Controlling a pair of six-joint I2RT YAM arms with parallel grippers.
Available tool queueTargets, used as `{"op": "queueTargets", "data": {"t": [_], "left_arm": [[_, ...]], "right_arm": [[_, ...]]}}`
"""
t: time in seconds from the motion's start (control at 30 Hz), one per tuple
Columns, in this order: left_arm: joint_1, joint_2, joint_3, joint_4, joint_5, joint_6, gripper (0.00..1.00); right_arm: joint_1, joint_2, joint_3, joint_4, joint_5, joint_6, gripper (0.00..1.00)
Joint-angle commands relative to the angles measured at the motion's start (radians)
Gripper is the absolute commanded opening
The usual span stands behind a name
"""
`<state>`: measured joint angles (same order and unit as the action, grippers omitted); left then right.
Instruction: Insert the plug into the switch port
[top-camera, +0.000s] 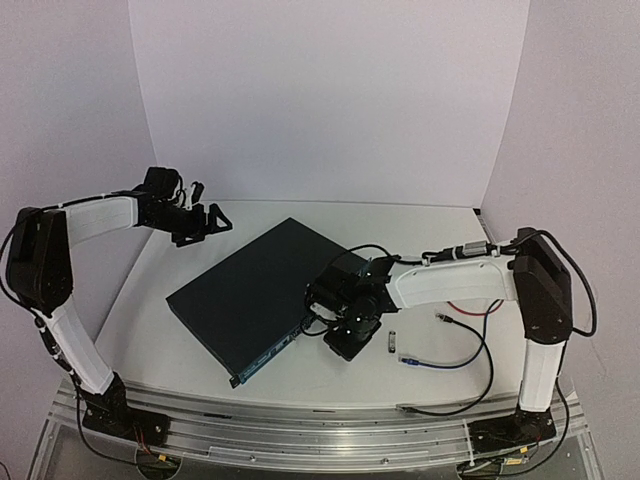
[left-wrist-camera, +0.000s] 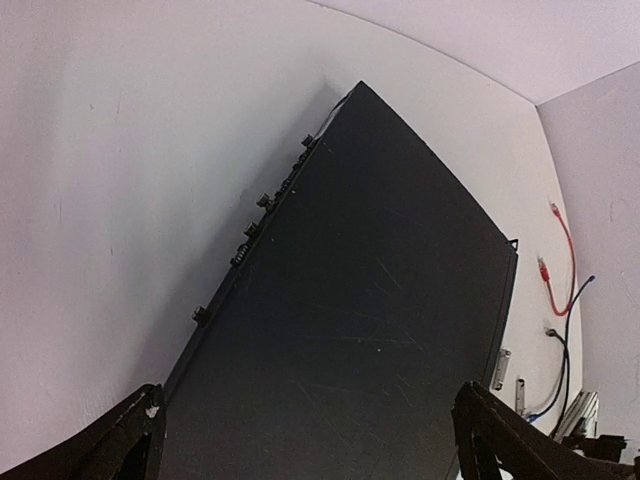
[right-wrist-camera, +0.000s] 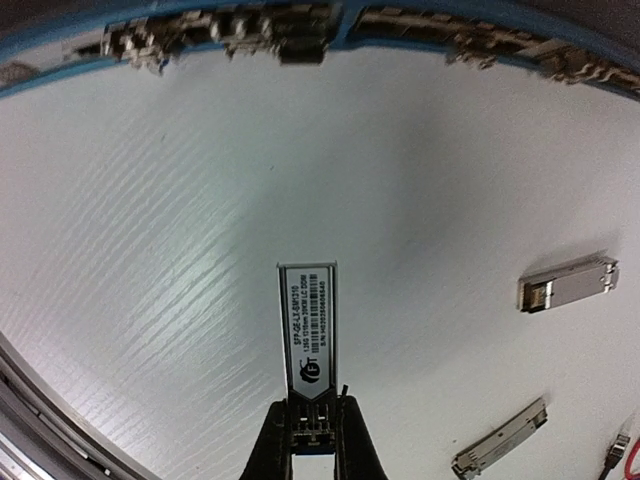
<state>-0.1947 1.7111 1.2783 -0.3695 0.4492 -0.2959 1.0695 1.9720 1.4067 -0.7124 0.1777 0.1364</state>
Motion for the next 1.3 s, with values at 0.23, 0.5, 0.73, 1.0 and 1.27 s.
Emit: {"op": "queueTargets", "data": {"t": [0.23, 0.5, 0.73, 1.0, 1.27], "left_arm": [[0.001, 0.297, 0.281, -0.173, 0.110, 0.346, 0.99], [0.001, 0.388, 0.328, -0.210, 0.190, 0.395, 0.99], [0.000, 0.443, 0.349, -0.256, 0.235, 0.456, 0.92], [-0.003, 0.471, 0.354, -0.270, 0.251, 0.476, 0.90], [-0.012, 0.483, 0.354, -0.273, 0.253, 0.485, 0.89]], "right_arm": [[-0.083, 0.029, 0.136, -0.008, -0.149, 0.023, 0.00], [-0.122, 0.098, 0.188, -0.021, -0.216, 0.056, 0.00], [-0.126, 0.124, 0.214, -0.033, -0.216, 0.031, 0.00], [-0.131, 0.159, 0.257, -0.053, -0.217, 0.014, 0.00], [-0.132, 0.174, 0.268, -0.088, -0.208, 0.016, 0.00]]}}
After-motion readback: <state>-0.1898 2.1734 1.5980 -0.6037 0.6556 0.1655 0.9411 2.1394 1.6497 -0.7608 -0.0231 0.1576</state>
